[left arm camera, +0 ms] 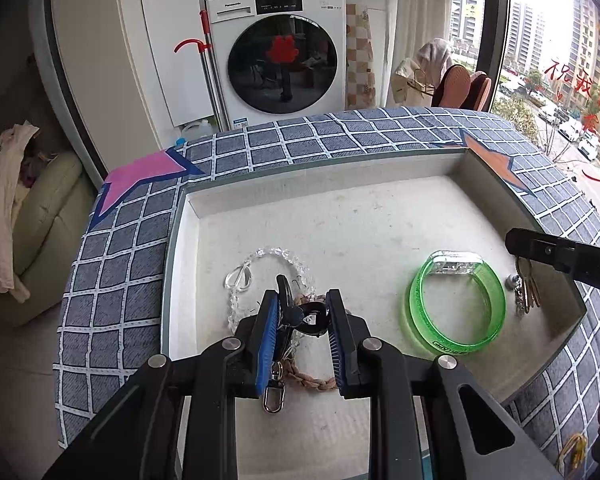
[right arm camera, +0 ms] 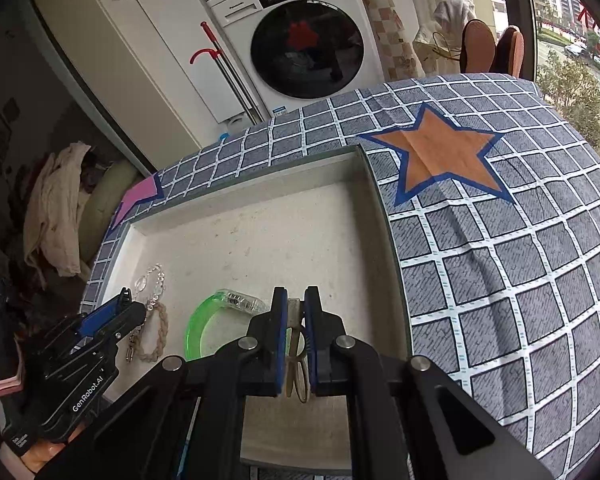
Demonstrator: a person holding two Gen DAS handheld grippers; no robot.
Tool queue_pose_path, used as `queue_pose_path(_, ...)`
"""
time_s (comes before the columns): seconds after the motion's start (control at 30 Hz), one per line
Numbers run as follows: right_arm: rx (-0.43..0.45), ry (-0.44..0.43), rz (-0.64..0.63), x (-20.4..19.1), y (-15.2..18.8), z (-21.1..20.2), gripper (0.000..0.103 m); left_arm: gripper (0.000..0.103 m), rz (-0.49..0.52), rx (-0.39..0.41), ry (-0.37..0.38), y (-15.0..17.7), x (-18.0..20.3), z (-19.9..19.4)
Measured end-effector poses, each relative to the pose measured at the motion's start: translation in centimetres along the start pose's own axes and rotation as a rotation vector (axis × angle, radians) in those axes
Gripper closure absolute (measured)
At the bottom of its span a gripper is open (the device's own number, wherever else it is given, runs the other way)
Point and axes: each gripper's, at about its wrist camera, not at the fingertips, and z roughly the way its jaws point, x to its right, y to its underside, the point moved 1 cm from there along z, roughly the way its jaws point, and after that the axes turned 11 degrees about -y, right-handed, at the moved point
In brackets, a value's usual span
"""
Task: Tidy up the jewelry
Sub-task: 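Carry the hair clip and yellow cord with keys into the white tray with both tools, then open both tools to release the items and lift them out of the tray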
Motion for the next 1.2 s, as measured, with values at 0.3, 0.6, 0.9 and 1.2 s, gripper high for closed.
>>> queue_pose_path(0.3,-0.018,0.024,-0.013,0.2,0.6,1.2,0.093,0.059,0.06,-0.009,-0.038,0.6,1.0,0.7)
queue_pose_path(0.6,-0.006,-0.022,-0.024,-0.6,0.5,1.0,0.066,0.058,0.06,-0.008,-0.063,0.6,1.3,0.8)
queue_pose_path(0.9,0.071,-0.069,0.003,-1.4,0.7,-2.5,0.05,0.058,0.026,-0.008,-0.041,0.3,0.6,0.1)
queue_pose_path(1.2,0.114,-0.088,0.043,-1.2,2.5,-6.4,0.045,0.0,-0.007,0.083,-0.065,-0.2,0.2,-2.6)
